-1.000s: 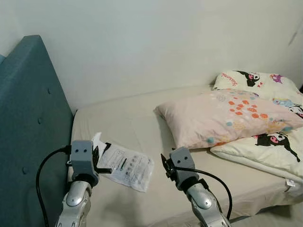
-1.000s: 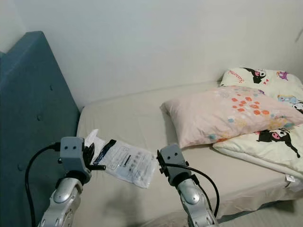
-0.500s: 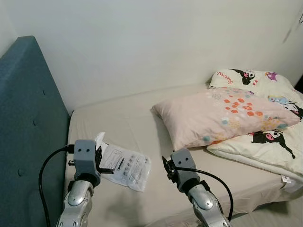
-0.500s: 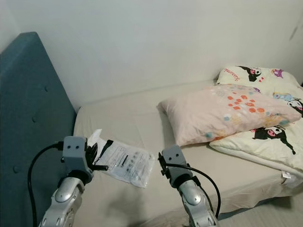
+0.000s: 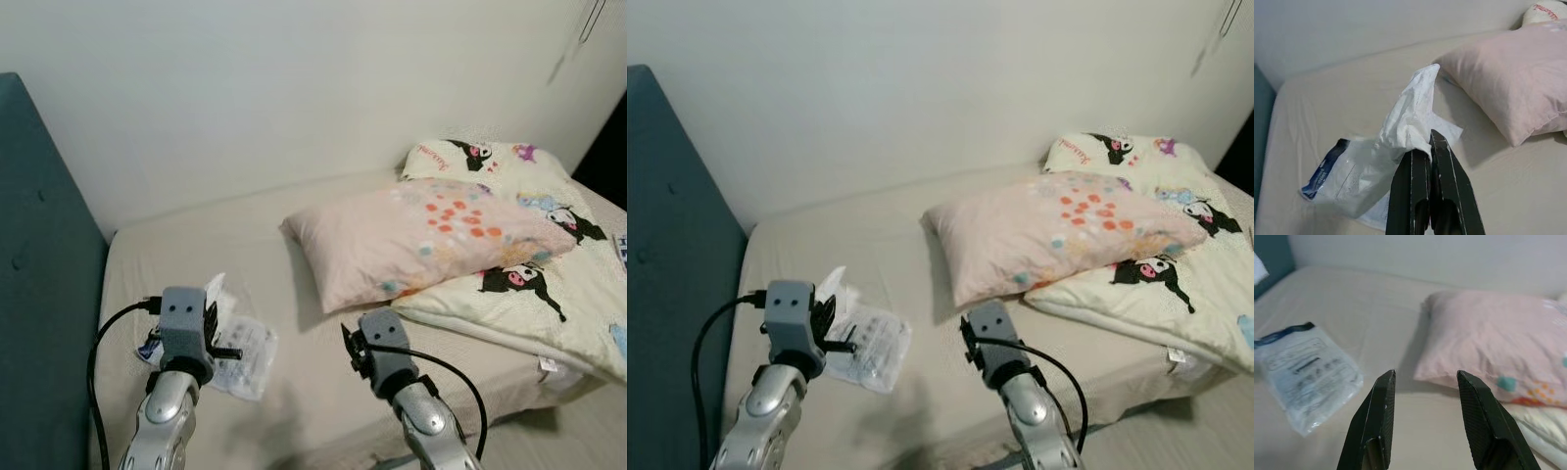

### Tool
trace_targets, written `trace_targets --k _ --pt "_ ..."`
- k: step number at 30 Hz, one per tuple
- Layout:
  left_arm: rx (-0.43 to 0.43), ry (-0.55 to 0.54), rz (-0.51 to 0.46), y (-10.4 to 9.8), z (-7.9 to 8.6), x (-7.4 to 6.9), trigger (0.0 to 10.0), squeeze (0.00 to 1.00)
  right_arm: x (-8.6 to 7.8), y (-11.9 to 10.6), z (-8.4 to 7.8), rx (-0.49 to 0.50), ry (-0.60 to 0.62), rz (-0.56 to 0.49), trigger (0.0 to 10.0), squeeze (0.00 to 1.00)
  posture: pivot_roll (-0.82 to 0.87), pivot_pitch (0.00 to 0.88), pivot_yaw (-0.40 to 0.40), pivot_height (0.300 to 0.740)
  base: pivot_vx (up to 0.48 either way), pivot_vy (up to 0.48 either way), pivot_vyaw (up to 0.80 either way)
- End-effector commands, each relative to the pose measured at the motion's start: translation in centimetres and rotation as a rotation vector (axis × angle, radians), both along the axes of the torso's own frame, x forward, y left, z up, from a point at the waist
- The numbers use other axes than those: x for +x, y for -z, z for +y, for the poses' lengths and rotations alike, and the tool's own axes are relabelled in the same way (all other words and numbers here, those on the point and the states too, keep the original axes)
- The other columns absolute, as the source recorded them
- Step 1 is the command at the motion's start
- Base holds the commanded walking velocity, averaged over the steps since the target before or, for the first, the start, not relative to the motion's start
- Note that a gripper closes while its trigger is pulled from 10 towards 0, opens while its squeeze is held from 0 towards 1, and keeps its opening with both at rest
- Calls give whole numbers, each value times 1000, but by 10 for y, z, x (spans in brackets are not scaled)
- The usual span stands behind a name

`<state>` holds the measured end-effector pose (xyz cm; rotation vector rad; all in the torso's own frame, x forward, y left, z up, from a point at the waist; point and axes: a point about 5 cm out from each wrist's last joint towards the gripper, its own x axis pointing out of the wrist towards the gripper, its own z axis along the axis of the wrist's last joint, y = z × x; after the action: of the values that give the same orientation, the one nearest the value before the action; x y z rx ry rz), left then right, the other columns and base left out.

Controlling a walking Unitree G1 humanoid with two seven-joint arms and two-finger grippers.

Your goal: Clean up the room

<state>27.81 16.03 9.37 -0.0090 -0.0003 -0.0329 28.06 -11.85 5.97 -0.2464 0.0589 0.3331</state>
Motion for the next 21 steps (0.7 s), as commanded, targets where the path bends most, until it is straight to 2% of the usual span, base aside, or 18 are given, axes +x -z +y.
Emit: trace_targets --k 1,8,21 --pt "18 -12 22 2 3 -4 10000 0 -2 4 4 4 -12 24 10000 0 -3 87 -14 740 0 -480 0" --pt "43 0 30 1 1 -4 10000 0 -3 5 4 3 -16 26 10000 0 -2 83 -14 740 0 -477 0" --pt "38 -4 64 1 4 -3 10000 0 -5 5 5 8 -15 32 10000 0 3 90 -8 740 0 -475 0"
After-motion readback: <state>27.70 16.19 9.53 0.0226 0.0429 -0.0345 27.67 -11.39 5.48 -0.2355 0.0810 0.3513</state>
